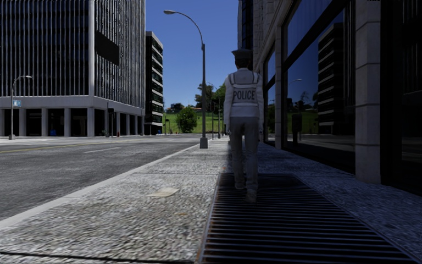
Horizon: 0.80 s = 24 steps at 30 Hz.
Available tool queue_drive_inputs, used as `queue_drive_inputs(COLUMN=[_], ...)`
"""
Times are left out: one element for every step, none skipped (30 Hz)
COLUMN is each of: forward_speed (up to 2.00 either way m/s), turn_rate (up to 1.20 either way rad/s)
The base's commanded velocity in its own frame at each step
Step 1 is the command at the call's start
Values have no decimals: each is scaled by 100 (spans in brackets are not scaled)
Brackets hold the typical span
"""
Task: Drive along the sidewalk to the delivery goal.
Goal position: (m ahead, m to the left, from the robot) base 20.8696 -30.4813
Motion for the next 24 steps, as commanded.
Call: queue_drive_inputs(forward_speed=[168, 168, 200, 200, 200, 200, 200, 200, 200, 200, 200, 200, 200, 200, 200, 200, 200, 200, 200, 200, 200, 200, 200, 200], turn_rate=[0, 0, 0, 0, 0, 0, 0, 0, 0, 4, 13, 13, 17, 18, 18, 18, 22, 32, 38, 38, 38, 39, 39, 39])
